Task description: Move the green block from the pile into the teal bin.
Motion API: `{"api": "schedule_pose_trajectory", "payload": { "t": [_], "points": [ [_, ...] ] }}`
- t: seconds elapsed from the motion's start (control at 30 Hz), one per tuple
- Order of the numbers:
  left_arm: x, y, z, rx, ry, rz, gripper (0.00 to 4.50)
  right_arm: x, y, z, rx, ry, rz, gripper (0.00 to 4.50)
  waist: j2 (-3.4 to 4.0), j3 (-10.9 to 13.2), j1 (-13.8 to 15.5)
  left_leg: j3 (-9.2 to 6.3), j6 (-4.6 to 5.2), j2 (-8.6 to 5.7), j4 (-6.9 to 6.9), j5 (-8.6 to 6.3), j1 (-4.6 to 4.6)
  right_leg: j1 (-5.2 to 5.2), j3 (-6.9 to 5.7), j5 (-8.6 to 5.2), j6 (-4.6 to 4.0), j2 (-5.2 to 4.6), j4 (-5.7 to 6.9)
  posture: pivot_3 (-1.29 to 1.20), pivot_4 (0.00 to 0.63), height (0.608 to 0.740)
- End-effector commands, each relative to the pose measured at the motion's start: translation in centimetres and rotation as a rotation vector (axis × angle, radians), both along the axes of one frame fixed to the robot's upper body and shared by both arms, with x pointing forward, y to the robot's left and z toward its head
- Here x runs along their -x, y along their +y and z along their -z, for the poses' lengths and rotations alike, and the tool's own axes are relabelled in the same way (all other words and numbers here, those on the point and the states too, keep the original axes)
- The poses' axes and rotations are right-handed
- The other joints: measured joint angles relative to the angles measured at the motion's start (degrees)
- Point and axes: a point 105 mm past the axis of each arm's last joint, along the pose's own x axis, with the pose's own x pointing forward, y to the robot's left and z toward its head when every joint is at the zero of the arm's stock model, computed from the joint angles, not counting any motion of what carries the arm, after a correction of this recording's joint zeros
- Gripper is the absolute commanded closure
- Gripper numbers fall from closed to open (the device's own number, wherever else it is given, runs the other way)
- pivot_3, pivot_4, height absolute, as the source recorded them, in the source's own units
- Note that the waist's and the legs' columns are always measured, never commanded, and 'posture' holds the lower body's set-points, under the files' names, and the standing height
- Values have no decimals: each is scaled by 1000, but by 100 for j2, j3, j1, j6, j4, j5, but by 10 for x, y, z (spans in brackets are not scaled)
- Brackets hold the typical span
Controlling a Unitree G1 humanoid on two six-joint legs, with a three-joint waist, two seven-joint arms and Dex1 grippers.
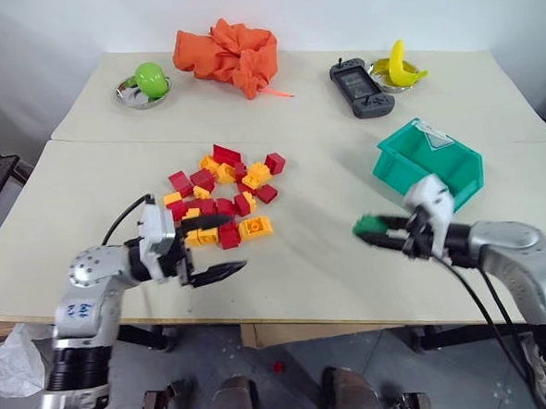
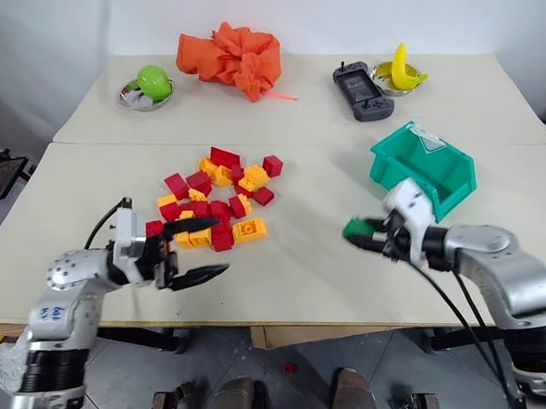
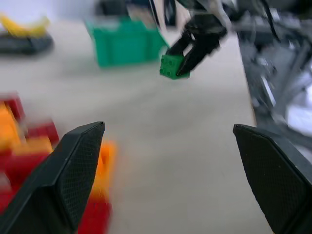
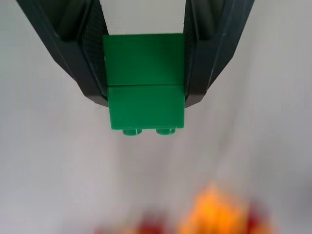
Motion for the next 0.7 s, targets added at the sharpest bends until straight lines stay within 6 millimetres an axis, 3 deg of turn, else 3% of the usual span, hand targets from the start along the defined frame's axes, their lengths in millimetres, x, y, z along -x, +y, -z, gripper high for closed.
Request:
{"api": "schedule_pose_trajectory", "payload": {
  "t": [0.03, 0.23, 0.4, 0.53, 0.7],
  "points": [
    [-3, -4, -18, 82, -28, -56, 0, -11, -31, -51, -81, -182, 184, 2993, 1, -1, -31, 2, 0, 0, 0, 0, 3, 0, 4, 0, 0, 0, 1, 0, 150, 740],
    [-5, -14, -8, 71, 19, -67, 0, -47, -85, -69, -10, -263, 465, 2993, 2, -1, -92, 7, 0, 1, -3, 0, 7, 0, 5, 0, -1, 0, -1, 0, 150, 740],
    [-9, -17, -9, 64, 17, -82, 0, -70, -85, -55, -42, -193, 496, 2993, 2, -1, -149, 8, 0, 1, -8, 0, 6, -1, 6, 0, -1, 0, -4, 0, 150, 740],
    [-10, -3, -11, 35, -8, -138, 0, -77, -84, -53, -12, -234, 501, 1633, 3, 0, -159, 10, 0, 1, -9, 0, 5, -2, 6, 0, -1, 1, -6, 0, 150, 740],
    [-14, 20, -4, 2, -4, -257, 0, -67, -73, -66, -25, -366, 401, 64, 5, 1, -166, 10, -1, 1, -14, 1, 5, -4, 6, 0, -1, 0, -7, 0, 150, 740]
  ]
}}
